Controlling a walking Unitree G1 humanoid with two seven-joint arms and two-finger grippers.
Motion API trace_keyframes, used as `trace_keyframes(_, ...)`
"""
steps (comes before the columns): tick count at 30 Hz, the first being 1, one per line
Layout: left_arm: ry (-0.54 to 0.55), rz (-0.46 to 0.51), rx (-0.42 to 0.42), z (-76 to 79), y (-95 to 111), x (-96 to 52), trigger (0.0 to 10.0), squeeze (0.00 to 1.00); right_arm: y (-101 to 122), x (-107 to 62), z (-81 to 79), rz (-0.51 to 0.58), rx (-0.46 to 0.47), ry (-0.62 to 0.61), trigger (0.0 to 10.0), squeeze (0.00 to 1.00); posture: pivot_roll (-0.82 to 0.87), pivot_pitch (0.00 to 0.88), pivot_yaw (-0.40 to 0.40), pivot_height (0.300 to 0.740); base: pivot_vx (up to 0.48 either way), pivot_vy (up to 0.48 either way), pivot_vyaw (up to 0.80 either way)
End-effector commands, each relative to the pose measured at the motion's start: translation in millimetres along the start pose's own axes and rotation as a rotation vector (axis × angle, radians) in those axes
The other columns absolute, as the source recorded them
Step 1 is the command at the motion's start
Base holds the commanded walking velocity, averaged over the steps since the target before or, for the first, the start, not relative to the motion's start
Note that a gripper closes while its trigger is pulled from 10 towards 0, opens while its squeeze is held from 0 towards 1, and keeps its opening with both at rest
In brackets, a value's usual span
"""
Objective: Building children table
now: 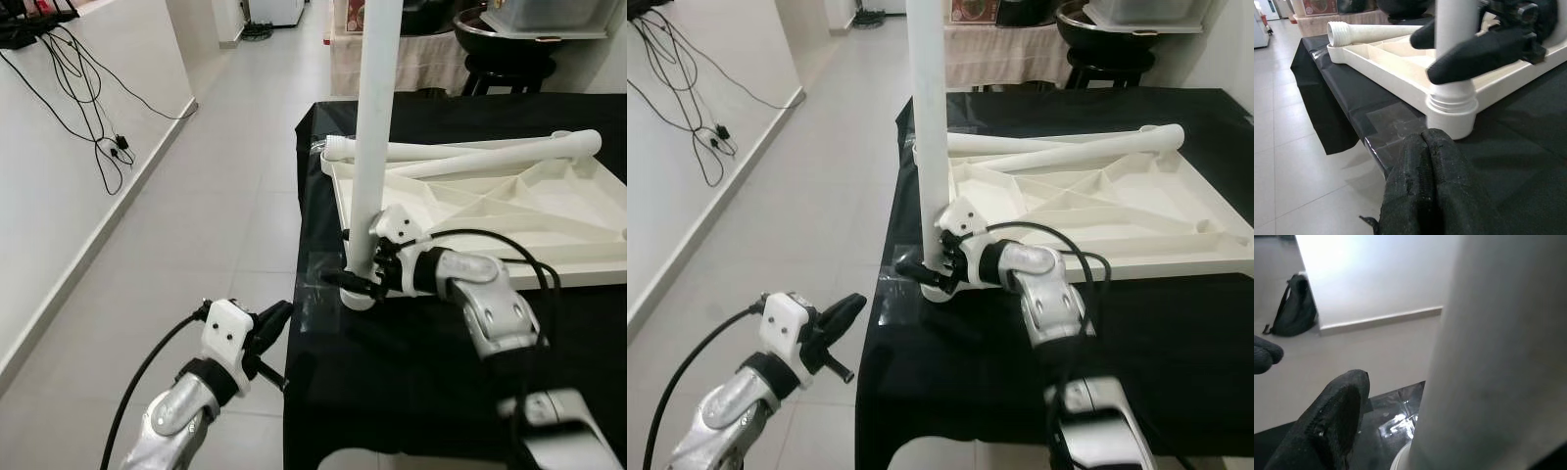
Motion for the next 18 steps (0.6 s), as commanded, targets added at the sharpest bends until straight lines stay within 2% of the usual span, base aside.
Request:
trace_keyframes(1, 0.009, -0.021, -0.005, -0.2, -5.7, -2.5, 10.0, 0.00, 0.2, 10.9, -4.0, -0.003, 0.011, 0.058, 10.0, 0.00, 0.04, 0.100, 0.030, 0.740, 0.000, 0.000, 0.00)
trace_keyframes(4, 0.009, -0.021, -0.005, -0.2, -5.7, -2.5, 10.0, 0.00, 0.2, 10.9, -4.0, -0.003, 0.011, 0.058, 10.0, 0.00, 0.04, 0.100, 0.030, 0.740, 0.000, 0.000, 0.00)
trace_keyframes(5, 0.010, -0.021, -0.005, -0.2, -5.7, -2.3, 10.0, 0.00, 0.5, 11.5, -1.8, -0.003, 0.021, 0.073, 0.6, 0.00, 0.04, 0.100, 0.030, 0.740, 0.000, 0.000, 0.00)
trace_keyframes(7, 0.010, -0.021, -0.005, -0.2, -5.7, -2.3, 10.0, 0.00, 0.5, 11.5, -1.8, -0.003, 0.021, 0.073, 0.6, 0.00, 0.04, 0.100, 0.030, 0.740, 0.000, 0.000, 0.00)
trace_keyframes(8, 0.008, -0.020, -0.007, 0.5, -5.6, -2.4, 10.0, 0.00, -4.5, 9.1, 1.6, -0.002, 0.057, 0.070, 0.0, 0.00, 0.04, 0.107, 0.033, 0.740, 0.000, 0.000, 0.00)
trace_keyframes(14, 0.005, -0.020, -0.009, 1.1, -5.2, -2.3, 10.0, 0.00, -10.0, 4.7, 3.0, 0.003, 0.084, 0.069, 0.0, 0.00, 0.03, 0.111, 0.037, 0.740, 0.000, 0.000, 0.00)
trace_keyframes(15, 0.003, -0.019, -0.012, 1.6, -4.9, -2.0, 10.0, 0.00, -16.2, -1.9, 3.4, 0.013, 0.114, 0.056, 0.0, 0.00, 0.03, 0.113, 0.037, 0.740, 0.000, 0.000, 0.00)
trace_keyframes(16, 0.002, -0.017, -0.013, 1.4, -4.0, -2.2, 10.0, 0.00, -26.8, -12.9, 2.9, 0.016, 0.155, -0.012, 0.0, 0.00, 0.02, 0.128, 0.047, 0.740, 0.000, 0.000, 0.00)
trace_keyframes(18, 0.002, -0.017, -0.013, 1.4, -4.0, -2.2, 10.0, 0.00, -26.8, -12.9, 2.9, 0.016, 0.155, -0.012, 0.0, 0.00, 0.02, 0.128, 0.047, 0.740, 0.000, 0.000, 0.00)
Point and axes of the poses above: a point about 5 cm out from each wrist's last joint towards the gripper, its own x axis pointing out of the wrist towards the gripper, its own y axis along the axis of the wrist's last joint, z = x × y, the point moved 1 cm from there along x, pointing out of the wrist towards the gripper, and after that the axes turned 6 degrees about x, right-handed, at the moved point
